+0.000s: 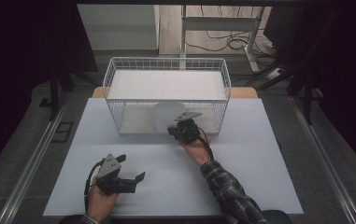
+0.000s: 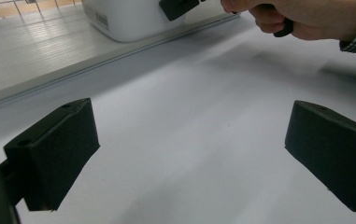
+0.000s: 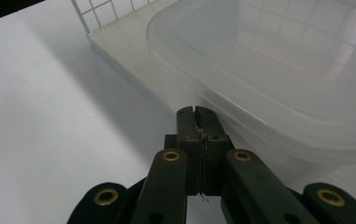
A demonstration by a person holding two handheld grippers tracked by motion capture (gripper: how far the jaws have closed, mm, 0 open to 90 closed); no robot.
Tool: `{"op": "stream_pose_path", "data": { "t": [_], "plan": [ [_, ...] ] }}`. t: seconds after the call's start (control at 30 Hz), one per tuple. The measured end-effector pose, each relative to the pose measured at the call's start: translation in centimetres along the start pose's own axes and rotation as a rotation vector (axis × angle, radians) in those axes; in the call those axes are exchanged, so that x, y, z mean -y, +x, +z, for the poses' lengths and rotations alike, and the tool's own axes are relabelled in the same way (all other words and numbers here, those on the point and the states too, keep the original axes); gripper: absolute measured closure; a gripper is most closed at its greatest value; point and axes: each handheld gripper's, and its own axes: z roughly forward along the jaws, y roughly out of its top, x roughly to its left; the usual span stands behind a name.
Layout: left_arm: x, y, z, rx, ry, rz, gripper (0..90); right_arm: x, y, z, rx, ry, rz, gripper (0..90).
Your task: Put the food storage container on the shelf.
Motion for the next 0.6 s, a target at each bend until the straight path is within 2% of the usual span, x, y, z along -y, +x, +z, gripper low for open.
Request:
{"op": "stream_pose_path", "data": {
  "t": [0.47,0.6],
  "plan": [
    [0.02,0.01,0.11,0.008,0.009,0.000,2.5,-0.45,-0.95,0.78,0.019,-0.006,0.022,88.7],
    [0.01,0.07,0.06,0.008,0.006,-0.006,2.6,-0.43,-0.88,0.64,0.011,-0.007,0.026,85.0]
  ]
}}
